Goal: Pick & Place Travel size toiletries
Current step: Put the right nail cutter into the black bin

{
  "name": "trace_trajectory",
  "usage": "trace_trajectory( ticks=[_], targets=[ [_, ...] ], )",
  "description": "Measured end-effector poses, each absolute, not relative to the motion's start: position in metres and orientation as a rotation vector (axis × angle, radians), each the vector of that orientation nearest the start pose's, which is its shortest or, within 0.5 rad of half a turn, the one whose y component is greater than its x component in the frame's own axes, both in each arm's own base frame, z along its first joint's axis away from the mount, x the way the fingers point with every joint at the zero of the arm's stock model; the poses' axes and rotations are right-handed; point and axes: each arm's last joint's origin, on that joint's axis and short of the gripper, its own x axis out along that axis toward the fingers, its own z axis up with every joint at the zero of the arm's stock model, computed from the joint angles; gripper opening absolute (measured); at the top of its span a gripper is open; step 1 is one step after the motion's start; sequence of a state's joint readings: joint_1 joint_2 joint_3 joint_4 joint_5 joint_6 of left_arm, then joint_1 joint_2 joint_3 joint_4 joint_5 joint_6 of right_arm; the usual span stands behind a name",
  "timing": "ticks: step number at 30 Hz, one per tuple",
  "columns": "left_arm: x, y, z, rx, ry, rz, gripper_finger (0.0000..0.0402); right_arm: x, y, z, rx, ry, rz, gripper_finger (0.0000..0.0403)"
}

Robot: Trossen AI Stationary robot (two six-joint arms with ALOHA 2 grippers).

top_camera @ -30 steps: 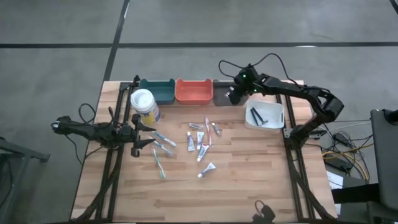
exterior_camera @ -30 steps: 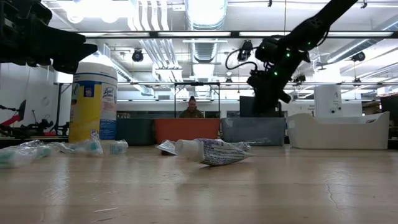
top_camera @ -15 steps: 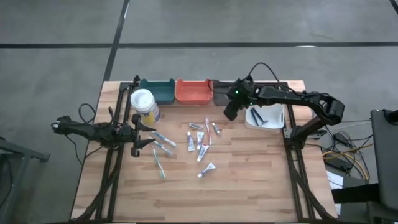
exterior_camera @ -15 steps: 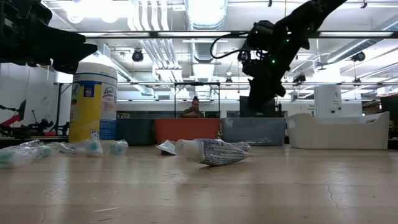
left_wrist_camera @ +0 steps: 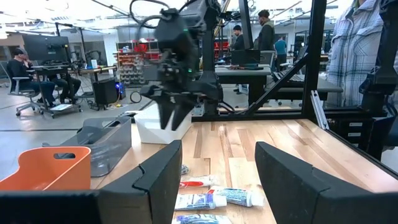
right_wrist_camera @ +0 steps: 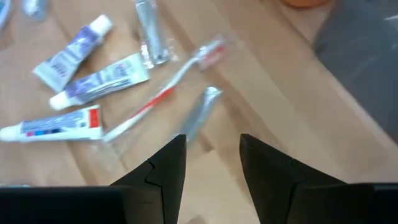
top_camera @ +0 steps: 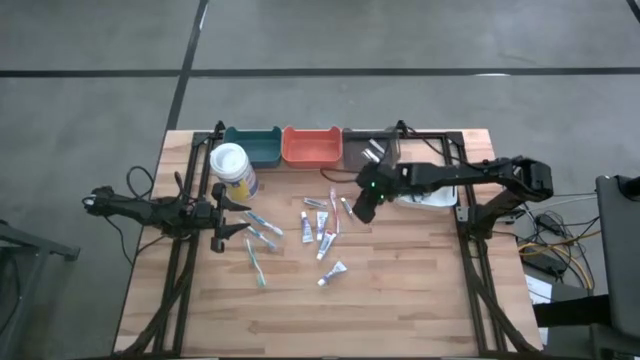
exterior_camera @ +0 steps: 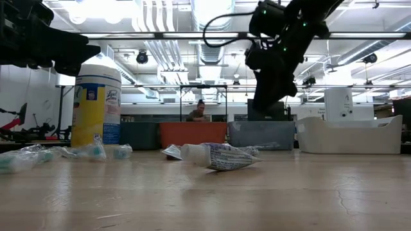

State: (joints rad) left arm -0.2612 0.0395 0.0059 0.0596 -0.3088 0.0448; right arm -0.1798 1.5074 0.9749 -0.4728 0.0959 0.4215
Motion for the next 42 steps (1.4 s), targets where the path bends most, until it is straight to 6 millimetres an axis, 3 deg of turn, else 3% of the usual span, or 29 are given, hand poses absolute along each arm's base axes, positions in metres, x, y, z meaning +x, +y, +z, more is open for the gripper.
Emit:
trace_trajectory(
  ticks=[9,15,42],
  targets=[
    [0.097,-0.017,0.168,0.038,-0.024,0.048,0.0209,0.3,-0.011,0.208,0.43,0.9,-0.519,0.0148],
    [0.097,-0.017,0.168,0.037,-0.024,0.048,0.0209,0.307,0.004,0.196,0.467,0.908,-0.518,0.0148],
    [0.097,-0.017,0.168,0.038,-0.023,0.047,0.0209,0.334,-0.027,0.134,0.432,0.921,-0.7,0.0127]
  ],
)
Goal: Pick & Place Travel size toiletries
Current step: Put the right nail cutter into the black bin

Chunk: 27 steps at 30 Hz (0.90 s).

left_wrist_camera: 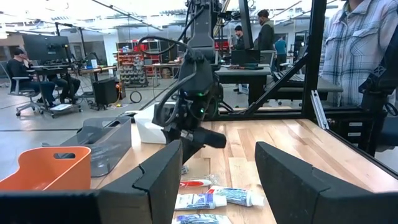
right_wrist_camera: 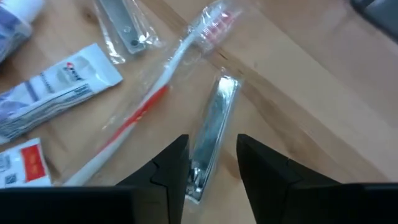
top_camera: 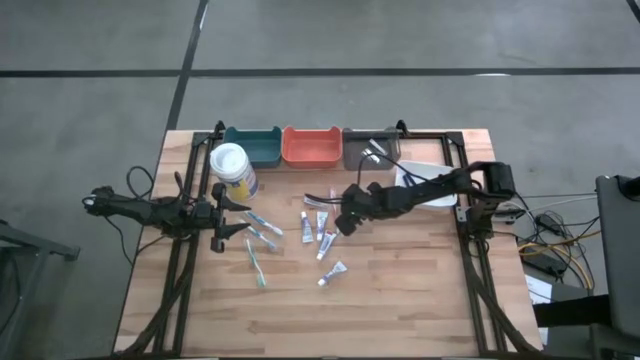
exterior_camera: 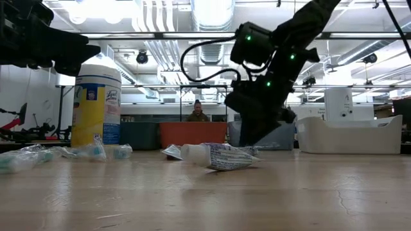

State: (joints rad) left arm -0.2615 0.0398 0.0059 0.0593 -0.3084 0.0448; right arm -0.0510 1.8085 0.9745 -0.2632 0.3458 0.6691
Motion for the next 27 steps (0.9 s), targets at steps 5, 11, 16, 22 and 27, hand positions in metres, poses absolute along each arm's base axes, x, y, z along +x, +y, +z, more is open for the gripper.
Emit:
trace_trajectory(
  ticks=[5,11,16,22,27],
  targets=[
    [0.097,-0.017,0.168,0.038,-0.024,0.048,0.0209,0.338,-0.03,0.129,0.449,0.906,-0.708,0.0123],
    [0.097,-0.017,0.168,0.038,-0.024,0.048,0.0209,0.338,-0.03,0.128,0.446,0.911,-0.703,0.0123],
    [0.097,-0.017,0.168,0.038,-0.023,0.048,0.0209,0.338,-0.03,0.12,0.437,0.936,-0.707,0.0123],
    [0.097,-0.017,0.168,0.038,-0.023,0.048,0.0209,0.338,-0.029,0.118,0.423,0.955,-0.68,0.0123],
    [0.097,-0.017,0.168,0.038,-0.023,0.048,0.0209,0.338,-0.029,0.118,0.408,0.964,-0.661,0.0121]
  ],
)
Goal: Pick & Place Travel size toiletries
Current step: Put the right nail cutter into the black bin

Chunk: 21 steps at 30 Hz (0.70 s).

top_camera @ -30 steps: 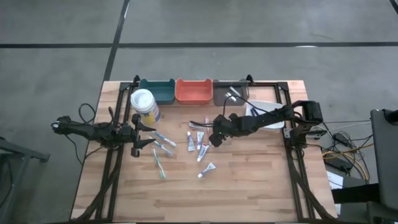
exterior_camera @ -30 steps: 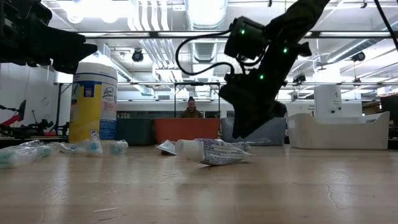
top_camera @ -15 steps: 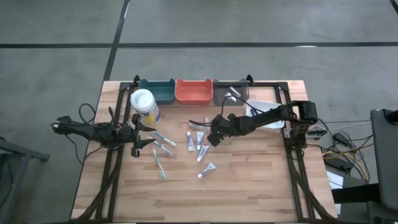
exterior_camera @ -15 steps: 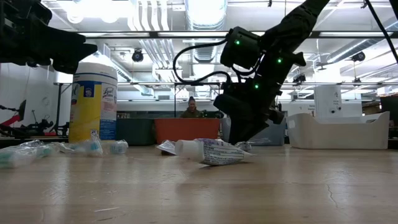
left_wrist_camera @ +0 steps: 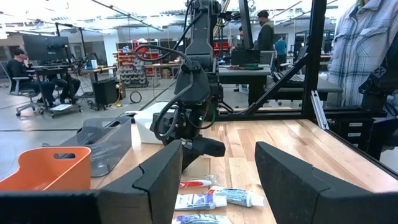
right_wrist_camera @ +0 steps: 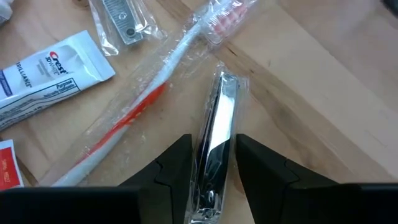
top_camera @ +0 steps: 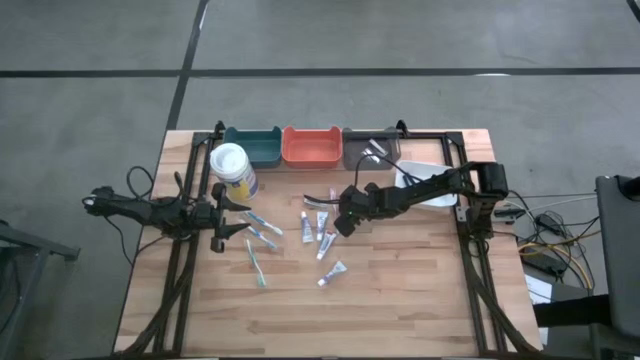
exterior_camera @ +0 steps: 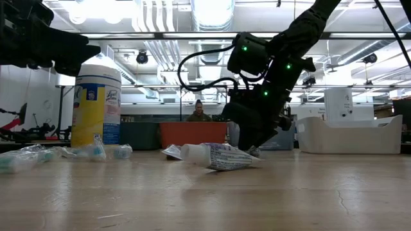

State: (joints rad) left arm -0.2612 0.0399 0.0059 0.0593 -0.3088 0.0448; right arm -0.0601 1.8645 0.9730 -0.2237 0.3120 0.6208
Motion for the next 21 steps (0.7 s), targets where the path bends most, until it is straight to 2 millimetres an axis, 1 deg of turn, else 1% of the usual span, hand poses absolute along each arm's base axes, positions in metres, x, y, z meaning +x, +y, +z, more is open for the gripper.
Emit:
trace_trajectory(
  ticks=[4,12,17,19,21],
  targets=[
    [0.097,-0.017,0.168,0.038,-0.024,0.048,0.0209,0.338,-0.029,0.118,0.409,0.978,-0.63,0.0107],
    [0.097,-0.017,0.168,0.038,-0.024,0.048,0.0209,0.337,-0.037,0.121,0.454,1.003,-0.554,0.0056],
    [0.097,-0.017,0.168,0.038,-0.023,0.048,0.0209,0.337,-0.04,0.127,0.475,1.013,-0.493,0.005],
    [0.097,-0.017,0.168,0.038,-0.023,0.048,0.0209,0.335,-0.04,0.131,0.48,1.019,-0.47,0.0052],
    [0.097,-0.017,0.168,0.037,-0.023,0.048,0.0209,0.335,-0.043,0.139,0.487,1.013,-0.449,0.0053]
  ],
)
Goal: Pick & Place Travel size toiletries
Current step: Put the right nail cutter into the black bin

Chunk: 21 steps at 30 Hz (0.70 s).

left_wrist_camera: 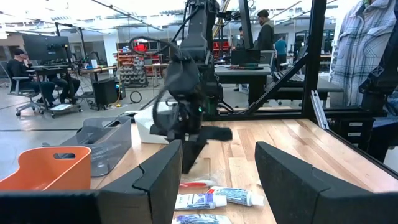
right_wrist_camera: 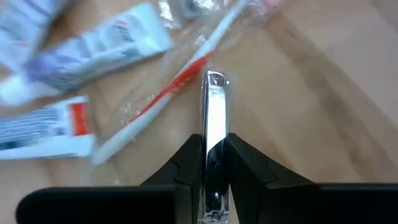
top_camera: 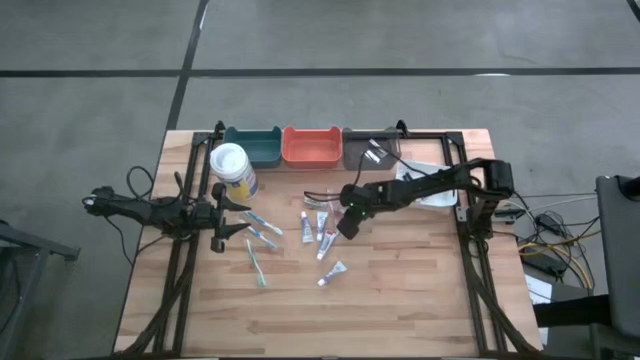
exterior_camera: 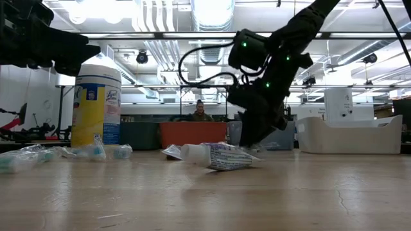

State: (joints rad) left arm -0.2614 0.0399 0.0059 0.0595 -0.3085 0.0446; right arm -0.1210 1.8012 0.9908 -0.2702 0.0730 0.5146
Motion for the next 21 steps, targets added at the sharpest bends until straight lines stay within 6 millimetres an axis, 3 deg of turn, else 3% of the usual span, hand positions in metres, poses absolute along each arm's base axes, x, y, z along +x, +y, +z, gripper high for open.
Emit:
trace_trajectory(
  ticks=[15,21],
  targets=[
    [0.097,-0.017,0.168,0.038,-0.023,0.048,0.0209,0.341,-0.06,0.217,0.287,0.945,-0.508,0.0054],
    [0.097,-0.017,0.168,0.038,-0.021,0.048,0.0209,0.344,-0.062,0.23,0.244,0.942,-0.485,0.0054]
  ],
)
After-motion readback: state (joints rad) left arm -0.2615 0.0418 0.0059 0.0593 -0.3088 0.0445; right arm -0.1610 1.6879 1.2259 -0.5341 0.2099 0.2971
